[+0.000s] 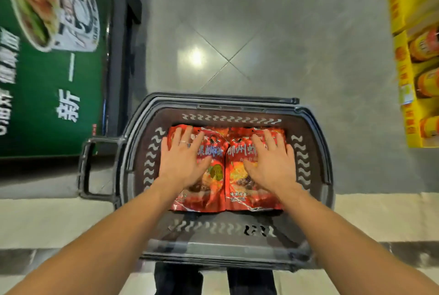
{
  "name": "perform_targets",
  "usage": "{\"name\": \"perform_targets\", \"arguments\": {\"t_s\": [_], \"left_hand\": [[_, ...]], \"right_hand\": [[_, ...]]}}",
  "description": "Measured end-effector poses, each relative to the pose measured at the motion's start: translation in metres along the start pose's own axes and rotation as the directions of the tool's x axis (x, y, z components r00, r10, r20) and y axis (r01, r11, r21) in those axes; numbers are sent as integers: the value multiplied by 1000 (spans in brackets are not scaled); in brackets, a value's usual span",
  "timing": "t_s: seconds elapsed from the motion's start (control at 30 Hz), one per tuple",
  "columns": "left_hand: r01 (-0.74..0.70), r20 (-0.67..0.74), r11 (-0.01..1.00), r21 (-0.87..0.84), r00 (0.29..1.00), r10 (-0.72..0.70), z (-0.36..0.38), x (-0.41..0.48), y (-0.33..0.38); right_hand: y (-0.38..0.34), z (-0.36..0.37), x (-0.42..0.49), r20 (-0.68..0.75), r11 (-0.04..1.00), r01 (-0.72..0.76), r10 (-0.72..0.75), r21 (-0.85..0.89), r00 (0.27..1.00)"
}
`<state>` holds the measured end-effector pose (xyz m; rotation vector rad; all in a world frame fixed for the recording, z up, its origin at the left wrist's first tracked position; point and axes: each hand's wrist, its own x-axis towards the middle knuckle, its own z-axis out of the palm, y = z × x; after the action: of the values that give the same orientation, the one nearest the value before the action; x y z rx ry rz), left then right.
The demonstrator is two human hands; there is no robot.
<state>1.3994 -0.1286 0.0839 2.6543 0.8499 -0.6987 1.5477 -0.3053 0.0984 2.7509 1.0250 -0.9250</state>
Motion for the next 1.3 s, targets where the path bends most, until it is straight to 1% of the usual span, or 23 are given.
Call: {"name": "perform_targets", "arguments": {"t_s": [0.13, 0.17, 0.23, 0.3, 0.37, 0.43, 0.53, 0.57, 0.63, 0.67, 0.77, 0.83, 0.93, 1.1, 1.17, 1.3], "left_hand": [[-37, -140, 999, 33, 989, 41, -125, -34, -1], [-37, -181, 998, 52, 982, 46, -168, -49, 0], [-29, -254, 997, 69, 966, 45, -231, -70, 5], [-12, -344, 998, 66, 938, 34, -310, -108, 10], [-1, -455, 998, 55, 890, 26, -378, -149, 11], [5, -568, 998, 62, 823, 32, -434, -191, 8], [56, -653, 997, 56, 757, -6, -502, -264, -3], [87, -675, 995, 49, 737, -31, -520, -290, -8], [166, -709, 986, 31, 699, -96, -549, -342, -24], [199, -725, 980, 16, 677, -125, -561, -368, -32], [289, -756, 957, -27, 620, -209, -580, -444, -62], [351, -777, 935, -52, 574, -259, -582, -493, -83], [422, -778, 901, -105, 529, -339, -573, -565, -115], [521, -759, 821, -234, 430, -489, -534, -682, -183], [553, -735, 782, -289, 395, -551, -514, -727, -212], [628, -691, 682, -375, 301, -657, -474, -819, -260]], "right_hand": [[-20, -115, -42, -139, 998, 53, -55, -14, 989], [-27, -154, -57, -182, 998, 62, -66, -26, 981], [-38, -211, -76, -232, 997, 70, -76, -33, 970], [-56, -289, -111, -301, 993, 102, -118, -66, 946], [-81, -358, -148, -367, 988, 138, -154, -70, 917], [-107, -417, -184, -456, 983, 178, -178, -42, 872], [-145, -482, -231, -604, 948, 316, -280, -49, 746], [-161, -500, -251, -591, 939, 339, -310, -65, 745], [-192, -528, -289, -588, 913, 391, -379, -113, 714], [-206, -538, -307, -612, 896, 419, -415, -147, 673], [-253, -555, -360, -625, 839, 490, -518, -238, 584], [-287, -559, -394, -622, 793, 539, -580, -284, 526], [-340, -554, -447, -596, 716, 604, -667, -350, 447], [-434, -522, -524, -539, 596, 702, -766, -391, 350], [-473, -503, -554, -501, 552, 733, -800, -397, 330], [-549, -461, -611, -411, 447, 794, -869, -412, 276]]}}
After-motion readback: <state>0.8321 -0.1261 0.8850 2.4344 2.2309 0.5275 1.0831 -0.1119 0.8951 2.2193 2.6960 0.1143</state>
